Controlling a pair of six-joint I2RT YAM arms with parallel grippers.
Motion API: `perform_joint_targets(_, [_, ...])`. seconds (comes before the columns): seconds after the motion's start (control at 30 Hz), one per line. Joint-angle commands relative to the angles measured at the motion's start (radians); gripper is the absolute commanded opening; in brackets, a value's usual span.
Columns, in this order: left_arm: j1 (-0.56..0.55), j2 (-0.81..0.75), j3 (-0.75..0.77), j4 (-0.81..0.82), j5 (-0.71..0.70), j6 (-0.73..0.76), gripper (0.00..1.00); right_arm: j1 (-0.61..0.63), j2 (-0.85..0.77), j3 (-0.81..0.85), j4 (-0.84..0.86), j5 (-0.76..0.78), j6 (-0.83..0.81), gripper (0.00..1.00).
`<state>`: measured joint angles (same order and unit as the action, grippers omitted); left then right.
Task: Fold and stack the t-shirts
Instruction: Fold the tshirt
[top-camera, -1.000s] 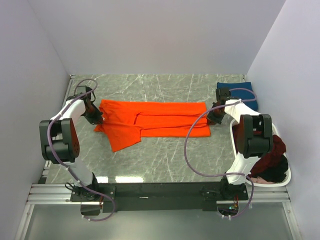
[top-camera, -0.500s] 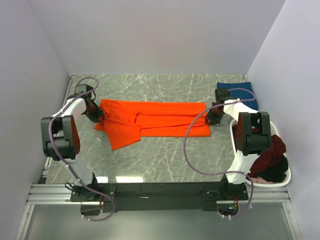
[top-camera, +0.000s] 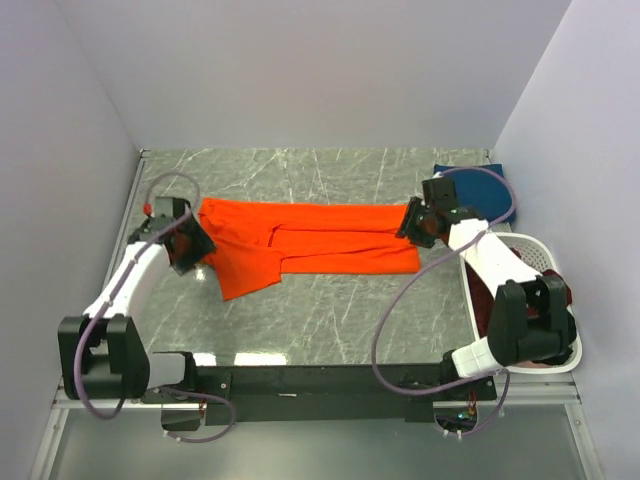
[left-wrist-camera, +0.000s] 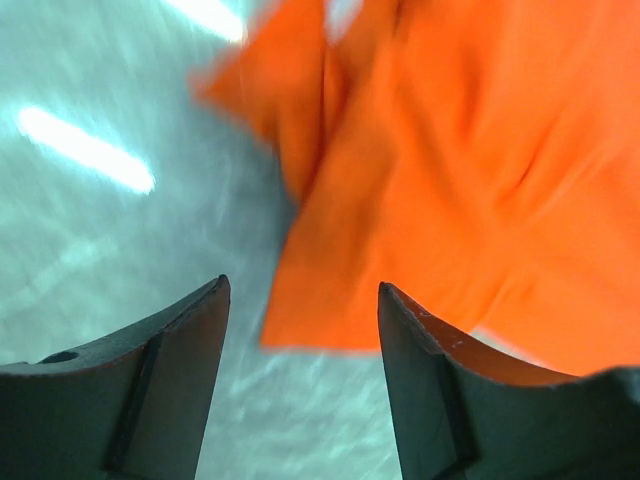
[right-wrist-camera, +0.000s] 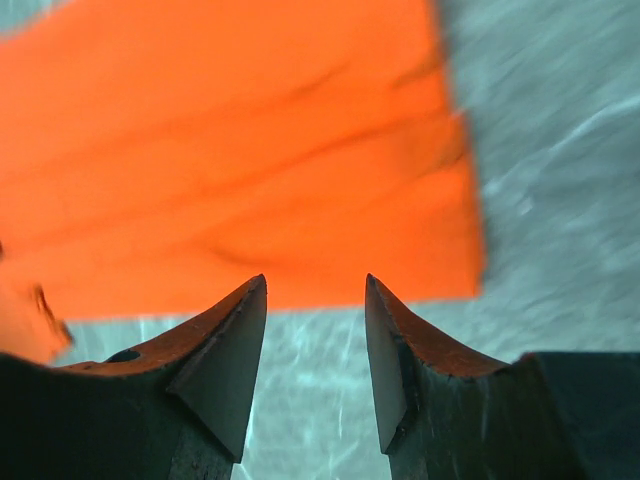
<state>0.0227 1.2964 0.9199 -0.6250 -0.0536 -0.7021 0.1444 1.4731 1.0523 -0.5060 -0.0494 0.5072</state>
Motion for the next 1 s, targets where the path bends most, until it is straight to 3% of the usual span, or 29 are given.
perform_joint_targets(0.0, [-0.088,-0.081,-0.099,-0.042,0.004,-0.042,0.66,0.079,-0.077,-0.057,0.001,0.02,-0.012,0.51])
perform_joint_targets(0.17, [-0.216,-0.103,-0.223,-0.013,0.008,-0.125,0.6,0.138,-0.143,-0.138,0.021,-0.007,0.002,0.51])
perform_joint_targets(0.43, [-0.274,-0.002,-0.268,0.05,-0.032,-0.154,0.53,0.182,-0.195,-0.245,0.047,-0.033,0.005,0.52])
perform_joint_targets(0.73, [-0.311,0.083,-0.32,0.11,-0.095,-0.212,0.15,0.184,-0.214,-0.294,0.067,-0.044,0.001,0.52])
perform_joint_targets(0.9, [-0.313,0.08,-0.277,0.096,-0.147,-0.206,0.01,0.182,-0.212,-0.301,0.078,-0.053,-0.002,0.52])
perform_joint_targets(0.97, [-0.311,0.078,-0.265,0.093,-0.153,-0.198,0.01,0.184,-0.211,-0.304,0.083,-0.056,-0.004,0.52])
